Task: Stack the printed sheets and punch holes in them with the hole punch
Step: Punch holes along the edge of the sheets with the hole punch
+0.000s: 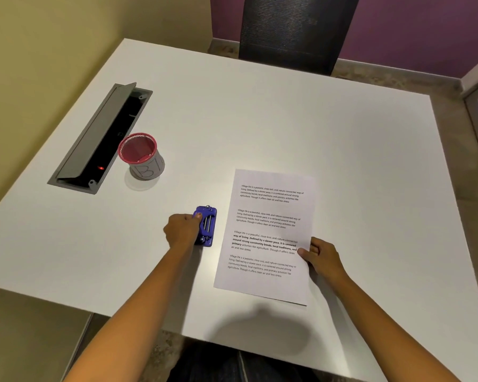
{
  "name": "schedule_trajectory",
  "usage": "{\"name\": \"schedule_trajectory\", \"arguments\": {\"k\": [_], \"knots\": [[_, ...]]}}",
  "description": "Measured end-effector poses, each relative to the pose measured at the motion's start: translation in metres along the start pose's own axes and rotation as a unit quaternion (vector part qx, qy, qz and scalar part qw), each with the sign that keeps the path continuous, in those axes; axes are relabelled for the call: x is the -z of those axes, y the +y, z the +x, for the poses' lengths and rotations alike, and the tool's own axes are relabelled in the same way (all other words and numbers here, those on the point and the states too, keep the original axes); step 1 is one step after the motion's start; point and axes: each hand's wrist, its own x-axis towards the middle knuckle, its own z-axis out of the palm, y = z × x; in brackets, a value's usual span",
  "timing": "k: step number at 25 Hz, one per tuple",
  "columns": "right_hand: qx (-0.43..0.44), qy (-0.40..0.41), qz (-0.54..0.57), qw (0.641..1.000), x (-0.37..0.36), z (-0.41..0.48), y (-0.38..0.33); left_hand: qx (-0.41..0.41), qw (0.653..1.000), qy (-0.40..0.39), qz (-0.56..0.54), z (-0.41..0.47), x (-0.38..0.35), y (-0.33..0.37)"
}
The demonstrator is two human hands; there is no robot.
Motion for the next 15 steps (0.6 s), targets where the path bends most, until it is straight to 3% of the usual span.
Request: {"name": "schedule_trajectory", "arguments": {"k": [15], "knots": [[-0.013, 0.009, -0.006, 1.0, 0.006, -0.005, 0.002, -0.083, 0.996, -0.03, 0.024, 0.0, 0.001, -0.009]]}}
